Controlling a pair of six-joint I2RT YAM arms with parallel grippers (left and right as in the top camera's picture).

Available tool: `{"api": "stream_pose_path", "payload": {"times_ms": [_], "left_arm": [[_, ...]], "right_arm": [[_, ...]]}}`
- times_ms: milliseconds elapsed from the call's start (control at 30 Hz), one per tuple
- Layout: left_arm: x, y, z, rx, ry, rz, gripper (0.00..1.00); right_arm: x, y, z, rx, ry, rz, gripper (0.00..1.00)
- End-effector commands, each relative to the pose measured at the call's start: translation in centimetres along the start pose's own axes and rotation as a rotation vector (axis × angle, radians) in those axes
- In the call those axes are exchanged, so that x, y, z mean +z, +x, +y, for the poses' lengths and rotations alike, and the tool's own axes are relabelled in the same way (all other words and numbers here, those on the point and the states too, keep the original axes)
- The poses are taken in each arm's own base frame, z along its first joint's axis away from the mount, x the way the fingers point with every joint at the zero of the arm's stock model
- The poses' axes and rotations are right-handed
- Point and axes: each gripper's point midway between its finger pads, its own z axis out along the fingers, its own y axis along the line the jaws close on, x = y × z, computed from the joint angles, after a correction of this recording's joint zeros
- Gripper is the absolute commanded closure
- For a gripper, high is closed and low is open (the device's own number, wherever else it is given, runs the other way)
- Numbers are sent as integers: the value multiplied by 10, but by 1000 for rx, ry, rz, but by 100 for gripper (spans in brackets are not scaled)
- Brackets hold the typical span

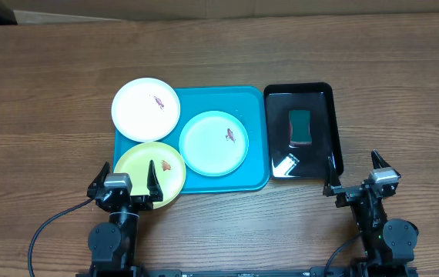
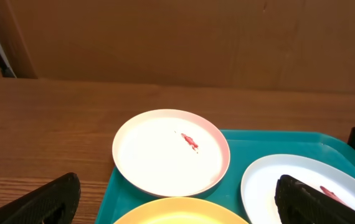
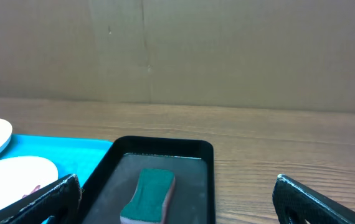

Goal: Clean dirty plates on tray and stack at the side

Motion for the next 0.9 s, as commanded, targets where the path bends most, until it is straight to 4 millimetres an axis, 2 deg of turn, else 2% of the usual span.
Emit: {"api": "stream_pose_path", "payload": {"times_ms": [0,567,767,867], "left_arm": [[0,-1,3,21,-14,-8,0],[0,-1,2,12,-8,-8,0],[-1,-3,-12,-26,70,-15,0],[-7,-14,-37,-23,217,-28,0]], "right_arm": [[0,2,2,-5,-9,-3,0],[0,2,2,-5,-9,-3,0],[0,2,2,-5,-9,-3,0],[0,2,2,-5,-9,-3,0]]}}
